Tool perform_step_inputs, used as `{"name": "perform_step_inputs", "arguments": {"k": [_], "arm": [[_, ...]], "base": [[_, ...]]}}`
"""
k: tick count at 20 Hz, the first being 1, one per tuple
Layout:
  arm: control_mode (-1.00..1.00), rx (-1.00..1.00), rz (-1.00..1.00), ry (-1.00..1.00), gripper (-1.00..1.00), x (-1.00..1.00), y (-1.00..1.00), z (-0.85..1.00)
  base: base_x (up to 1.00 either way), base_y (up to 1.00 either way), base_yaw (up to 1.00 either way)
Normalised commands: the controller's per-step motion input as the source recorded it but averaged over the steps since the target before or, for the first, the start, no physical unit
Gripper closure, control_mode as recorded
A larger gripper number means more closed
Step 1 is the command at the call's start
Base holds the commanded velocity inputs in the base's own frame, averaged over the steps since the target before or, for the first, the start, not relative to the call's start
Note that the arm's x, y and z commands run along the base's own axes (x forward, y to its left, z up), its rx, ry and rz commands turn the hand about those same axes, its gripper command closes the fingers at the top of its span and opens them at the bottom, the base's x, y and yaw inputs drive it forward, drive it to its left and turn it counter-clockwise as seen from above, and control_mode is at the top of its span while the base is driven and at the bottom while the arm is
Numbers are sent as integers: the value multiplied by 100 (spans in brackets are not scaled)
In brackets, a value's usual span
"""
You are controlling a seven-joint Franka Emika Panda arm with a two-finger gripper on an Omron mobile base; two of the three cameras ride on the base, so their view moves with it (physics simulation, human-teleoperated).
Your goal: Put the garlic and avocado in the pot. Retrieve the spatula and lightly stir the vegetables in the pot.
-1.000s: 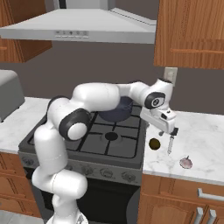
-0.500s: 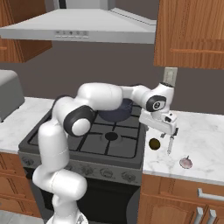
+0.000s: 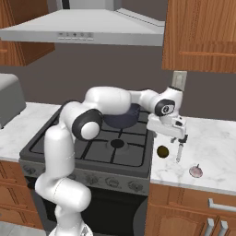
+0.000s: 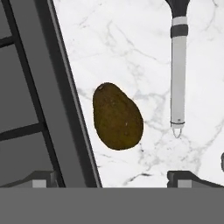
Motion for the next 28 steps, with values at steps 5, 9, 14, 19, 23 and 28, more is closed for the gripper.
{"name": "perform_step_inputs", "arguments": {"k": [5,9,14,19,23,28], "arm": [[-100,0,10,0,-100,7,-13,-17],[-100,2,10,0,-100,15,-14,-9],[-100,5,10,0,-100,4,-4,-4],[-100,1,9,0,-100,0,0,-18],[-100,0,6,0,-100,0,9,-29],[-100,0,6,0,-100,0,3,-36]], "base": [[0,0,0],[0,0,0],[0,0,0],[0,0,0],[0,0,0],[0,0,0]]}}
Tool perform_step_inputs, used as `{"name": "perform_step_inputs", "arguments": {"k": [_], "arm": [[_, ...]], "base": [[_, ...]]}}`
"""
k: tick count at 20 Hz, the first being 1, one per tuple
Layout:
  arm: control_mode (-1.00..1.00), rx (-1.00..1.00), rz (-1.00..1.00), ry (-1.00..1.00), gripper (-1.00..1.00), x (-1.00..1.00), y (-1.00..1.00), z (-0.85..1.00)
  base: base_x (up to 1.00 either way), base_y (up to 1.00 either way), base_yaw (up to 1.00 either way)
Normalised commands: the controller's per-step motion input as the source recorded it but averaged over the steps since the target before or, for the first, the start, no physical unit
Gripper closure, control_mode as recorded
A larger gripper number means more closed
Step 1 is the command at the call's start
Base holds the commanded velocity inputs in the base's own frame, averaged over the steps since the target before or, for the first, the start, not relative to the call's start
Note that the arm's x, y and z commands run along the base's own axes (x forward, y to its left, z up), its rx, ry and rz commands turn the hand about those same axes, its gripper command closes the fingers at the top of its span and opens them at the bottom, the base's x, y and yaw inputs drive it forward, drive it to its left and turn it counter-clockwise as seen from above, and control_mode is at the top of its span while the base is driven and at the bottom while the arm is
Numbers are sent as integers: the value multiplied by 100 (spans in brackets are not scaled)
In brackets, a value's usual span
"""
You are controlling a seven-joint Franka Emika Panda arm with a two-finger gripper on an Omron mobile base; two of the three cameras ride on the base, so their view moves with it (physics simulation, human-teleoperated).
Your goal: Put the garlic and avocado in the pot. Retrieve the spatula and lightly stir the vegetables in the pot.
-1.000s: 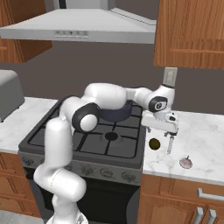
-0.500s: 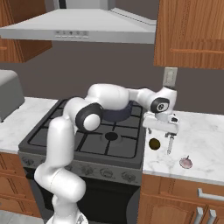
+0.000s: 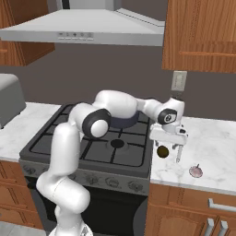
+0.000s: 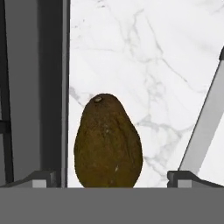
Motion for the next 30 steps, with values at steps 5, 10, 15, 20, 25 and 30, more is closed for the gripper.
{"name": "perform_step_inputs", "arguments": {"k": [5,10,15,20,25,30], "arm": [[-100,0,6,0,-100,0,0,-29],[-100,0,6,0,-100,0,0,-25],[-100,1,4,0,-100,0,0,-14],[-100,0,0,0,100,0,0,0],[-100,0,0,0,100,0,0,0],[-100,0,0,-16,100,-29,1,15]], "base": [[0,0,0],[0,0,0],[0,0,0],[0,0,0],[0,0,0],[0,0,0]]}}
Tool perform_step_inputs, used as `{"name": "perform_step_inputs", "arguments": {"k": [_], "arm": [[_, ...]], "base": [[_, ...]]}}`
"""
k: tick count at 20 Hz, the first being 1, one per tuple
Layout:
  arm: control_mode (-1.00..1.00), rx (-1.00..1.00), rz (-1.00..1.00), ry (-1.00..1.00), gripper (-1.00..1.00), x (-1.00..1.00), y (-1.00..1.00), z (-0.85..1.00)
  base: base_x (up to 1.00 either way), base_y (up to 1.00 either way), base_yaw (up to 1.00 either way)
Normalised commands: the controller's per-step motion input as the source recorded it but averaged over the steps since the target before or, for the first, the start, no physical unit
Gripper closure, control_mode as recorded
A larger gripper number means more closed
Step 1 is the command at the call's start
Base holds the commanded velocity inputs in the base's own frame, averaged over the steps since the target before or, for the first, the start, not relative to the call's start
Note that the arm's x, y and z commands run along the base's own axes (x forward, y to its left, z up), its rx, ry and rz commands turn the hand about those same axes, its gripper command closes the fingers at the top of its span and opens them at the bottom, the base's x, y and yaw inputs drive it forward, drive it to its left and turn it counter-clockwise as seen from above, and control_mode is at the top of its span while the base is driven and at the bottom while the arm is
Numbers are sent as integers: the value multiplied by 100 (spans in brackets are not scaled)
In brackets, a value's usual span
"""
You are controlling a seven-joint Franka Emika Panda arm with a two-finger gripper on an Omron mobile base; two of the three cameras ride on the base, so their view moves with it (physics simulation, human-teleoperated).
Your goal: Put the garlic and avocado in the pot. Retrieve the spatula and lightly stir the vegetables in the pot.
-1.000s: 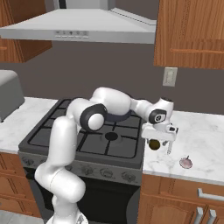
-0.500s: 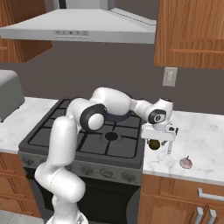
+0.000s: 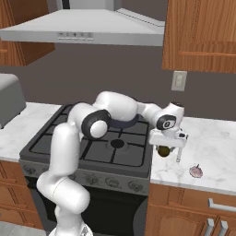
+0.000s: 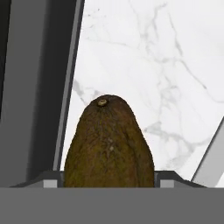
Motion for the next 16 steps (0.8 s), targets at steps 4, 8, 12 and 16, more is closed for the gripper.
{"name": "perform_step_inputs", "arguments": {"k": [4,8,12,16], "arm": [[-100,0,0,-42,100,-59,0,59],[-100,0,0,-34,100,-25,2,63],[-100,0,0,-22,100,-5,28,52],[-100,-1,-2,-7,100,0,62,53]], "base": [[0,0,0],[0,0,0],[0,0,0],[0,0,0]]}}
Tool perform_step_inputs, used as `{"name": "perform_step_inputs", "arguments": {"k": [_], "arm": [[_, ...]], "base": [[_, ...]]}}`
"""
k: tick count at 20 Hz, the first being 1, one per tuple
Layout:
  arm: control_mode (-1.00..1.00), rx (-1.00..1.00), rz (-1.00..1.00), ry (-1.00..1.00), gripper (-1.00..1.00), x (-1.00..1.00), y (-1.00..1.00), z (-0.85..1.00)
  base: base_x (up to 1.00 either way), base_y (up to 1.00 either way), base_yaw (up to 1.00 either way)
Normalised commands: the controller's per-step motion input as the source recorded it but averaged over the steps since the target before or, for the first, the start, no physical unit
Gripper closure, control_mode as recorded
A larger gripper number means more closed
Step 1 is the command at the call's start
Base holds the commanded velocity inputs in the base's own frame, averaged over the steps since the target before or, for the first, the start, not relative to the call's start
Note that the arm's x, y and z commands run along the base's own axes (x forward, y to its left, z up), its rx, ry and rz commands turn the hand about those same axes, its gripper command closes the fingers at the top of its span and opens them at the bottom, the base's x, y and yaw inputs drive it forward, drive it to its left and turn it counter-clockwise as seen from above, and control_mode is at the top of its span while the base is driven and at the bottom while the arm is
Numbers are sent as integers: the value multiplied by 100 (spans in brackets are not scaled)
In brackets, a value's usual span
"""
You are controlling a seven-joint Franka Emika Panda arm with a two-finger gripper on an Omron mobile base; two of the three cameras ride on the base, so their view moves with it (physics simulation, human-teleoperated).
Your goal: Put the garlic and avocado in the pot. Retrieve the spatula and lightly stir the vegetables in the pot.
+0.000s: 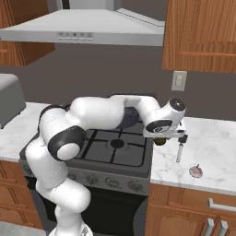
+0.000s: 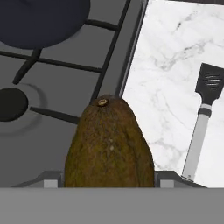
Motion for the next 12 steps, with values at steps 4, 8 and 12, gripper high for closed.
{"name": "perform_step_inputs", "arguments": {"k": [4,8,12], "arm": [[-100,-3,0,0,100,0,59,79],[-100,0,0,0,100,7,65,58],[-100,0,0,-1,100,0,66,24]], "base": [[0,0,0],[0,0,0],[0,0,0]]}}
